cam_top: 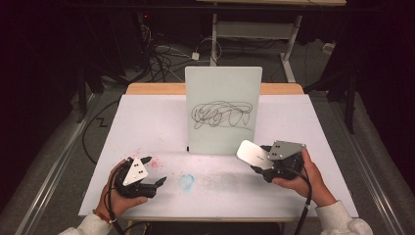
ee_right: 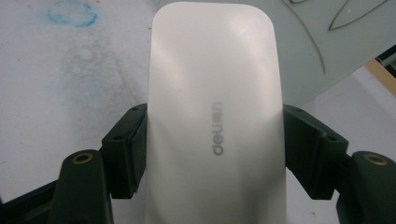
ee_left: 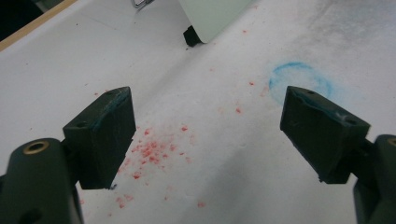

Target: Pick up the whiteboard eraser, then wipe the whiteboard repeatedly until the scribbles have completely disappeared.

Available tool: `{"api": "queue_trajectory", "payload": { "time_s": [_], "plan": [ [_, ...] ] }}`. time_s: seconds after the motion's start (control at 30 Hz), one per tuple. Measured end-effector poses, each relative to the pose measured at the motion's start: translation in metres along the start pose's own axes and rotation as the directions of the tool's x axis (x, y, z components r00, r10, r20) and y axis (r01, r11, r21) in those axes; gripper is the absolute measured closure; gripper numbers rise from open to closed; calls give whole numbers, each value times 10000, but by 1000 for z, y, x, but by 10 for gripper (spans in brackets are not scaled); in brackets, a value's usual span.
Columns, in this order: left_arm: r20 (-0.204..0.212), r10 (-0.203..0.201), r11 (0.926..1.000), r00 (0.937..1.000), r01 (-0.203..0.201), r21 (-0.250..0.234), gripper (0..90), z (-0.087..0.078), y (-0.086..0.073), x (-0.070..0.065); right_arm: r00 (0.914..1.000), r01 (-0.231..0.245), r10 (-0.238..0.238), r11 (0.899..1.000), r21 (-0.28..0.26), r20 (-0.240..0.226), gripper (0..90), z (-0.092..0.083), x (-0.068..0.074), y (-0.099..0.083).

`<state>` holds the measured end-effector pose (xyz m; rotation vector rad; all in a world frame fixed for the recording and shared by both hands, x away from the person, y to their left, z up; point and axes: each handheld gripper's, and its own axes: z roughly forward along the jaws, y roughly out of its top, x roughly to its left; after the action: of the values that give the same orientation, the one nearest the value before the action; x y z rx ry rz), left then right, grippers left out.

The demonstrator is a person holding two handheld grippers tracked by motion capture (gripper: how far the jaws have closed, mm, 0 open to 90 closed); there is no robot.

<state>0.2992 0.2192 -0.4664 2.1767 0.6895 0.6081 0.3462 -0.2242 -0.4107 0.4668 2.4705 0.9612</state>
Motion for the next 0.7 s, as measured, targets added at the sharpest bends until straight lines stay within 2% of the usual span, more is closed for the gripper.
{"api": "queue_trajectory", "payload": {
  "time_s": [0.2,0.47,0.7],
  "plan": [
    [-10,-51,10000,10000,51,-45,177,-1,-1,1,10000,2,-2,9996,-267,15,311,-3,1,-1],
    [-27,-7,10000,10000,7,0,177,-1,-1,0,9986,-92,124,9981,-613,519,311,-6,4,1],
    [11,-113,9999,9999,113,35,177,0,-2,1,9928,-216,344,9935,-1114,1148,311,-7,5,4]
  ]
}}
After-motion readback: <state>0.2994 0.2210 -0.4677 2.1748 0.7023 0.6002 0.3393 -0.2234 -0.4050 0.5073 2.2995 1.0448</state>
